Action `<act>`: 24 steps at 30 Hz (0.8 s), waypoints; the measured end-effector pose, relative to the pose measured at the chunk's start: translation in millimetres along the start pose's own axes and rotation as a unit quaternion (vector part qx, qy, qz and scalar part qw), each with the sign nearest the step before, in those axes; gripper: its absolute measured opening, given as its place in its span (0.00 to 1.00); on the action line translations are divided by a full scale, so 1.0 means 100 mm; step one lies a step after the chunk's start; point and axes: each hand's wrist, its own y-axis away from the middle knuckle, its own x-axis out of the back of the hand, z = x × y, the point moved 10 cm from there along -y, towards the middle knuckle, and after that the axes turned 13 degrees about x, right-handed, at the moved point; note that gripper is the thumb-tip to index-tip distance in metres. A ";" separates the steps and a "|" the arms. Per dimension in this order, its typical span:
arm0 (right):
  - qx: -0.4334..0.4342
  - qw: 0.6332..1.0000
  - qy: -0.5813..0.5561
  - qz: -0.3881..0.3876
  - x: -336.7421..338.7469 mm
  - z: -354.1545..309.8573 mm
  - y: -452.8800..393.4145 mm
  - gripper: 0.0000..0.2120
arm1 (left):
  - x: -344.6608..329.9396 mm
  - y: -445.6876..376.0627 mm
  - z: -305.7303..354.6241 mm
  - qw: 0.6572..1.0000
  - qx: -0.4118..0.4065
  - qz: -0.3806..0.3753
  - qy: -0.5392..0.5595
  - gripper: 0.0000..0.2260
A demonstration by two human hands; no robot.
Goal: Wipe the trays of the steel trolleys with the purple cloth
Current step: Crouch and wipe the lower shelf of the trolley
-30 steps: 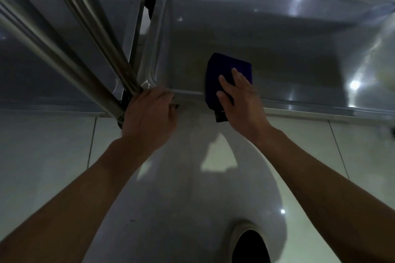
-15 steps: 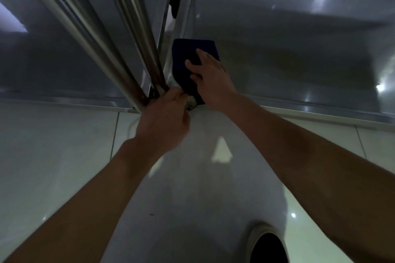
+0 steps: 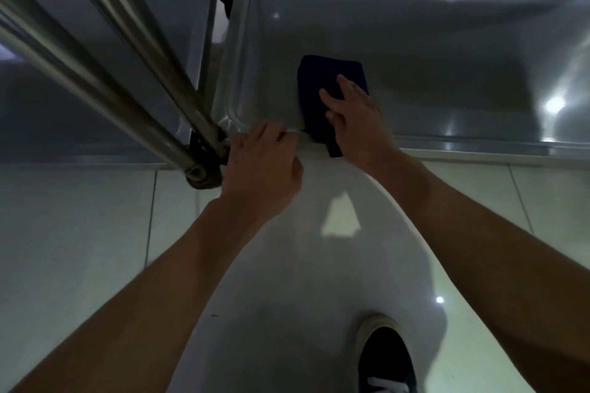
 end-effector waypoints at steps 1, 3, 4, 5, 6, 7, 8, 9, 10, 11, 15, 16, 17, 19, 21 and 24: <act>-0.010 1.000 0.002 0.003 0.08 0.12 0.09 0.21 | -0.02 -0.01 0.14 1.000 -0.010 -0.004 0.001 0.18; -0.033 0.999 -0.001 0.013 0.25 0.39 0.30 0.21 | -0.09 -0.06 0.42 0.999 -0.028 -0.016 0.005 0.19; -0.048 0.999 -0.003 0.020 0.35 0.54 0.41 0.21 | -0.12 -0.08 0.57 0.999 -0.036 -0.023 0.009 0.19; -0.064 0.998 -0.004 0.027 0.44 0.68 0.52 0.21 | -0.15 -0.11 0.71 0.998 -0.045 -0.029 0.016 0.19; -0.080 0.996 -0.001 0.033 0.53 0.83 0.64 0.21 | -0.18 -0.12 0.86 0.998 -0.055 -0.033 0.019 0.19; -0.096 0.995 0.004 0.038 0.62 0.98 0.75 0.21 | -0.21 -0.14 1.01 0.997 -0.068 -0.033 0.017 0.19; -0.114 0.993 0.010 0.043 0.71 1.14 0.86 0.21 | -0.23 -0.14 1.17 0.996 -0.079 -0.031 0.012 0.18; -0.133 0.990 0.017 0.050 0.81 1.30 0.98 0.21 | -0.26 -0.15 1.32 0.995 -0.090 -0.029 0.008 0.18; -0.150 0.987 0.023 0.058 0.90 1.45 1.09 0.21 | -0.28 -0.16 1.45 0.995 -0.100 -0.028 0.005 0.18; -0.166 0.983 0.026 0.068 0.98 1.59 1.18 0.21 | -0.31 -0.16 1.58 0.994 -0.110 -0.029 0.000 0.18; -0.192 0.976 0.020 0.097 1.13 1.84 1.37 0.21 | -0.43 -0.16 1.81 0.992 -0.122 -0.039 -0.021 0.19; -0.191 0.976 0.021 0.100 1.13 1.84 1.37 0.21 | -0.45 -0.15 1.81 0.992 -0.120 -0.041 -0.018 0.20; -0.189 0.977 0.022 0.101 1.13 1.83 1.36 0.20 | -0.46 -0.14 1.78 0.992 -0.117 -0.039 -0.011 0.20; -0.189 0.976 0.023 0.103 1.12 1.81 1.34 0.20 | -0.47 -0.13 1.75 0.993 -0.117 -0.030 -0.006 0.21; -0.193 0.975 0.021 0.105 1.13 1.80 1.32 0.20 | -0.46 -0.14 1.74 0.992 -0.125 -0.029 -0.003 0.22; -0.192 0.975 0.015 0.113 1.12 1.74 1.27 0.20 | -0.41 -0.16 1.68 0.990 -0.141 -0.026 0.010 0.21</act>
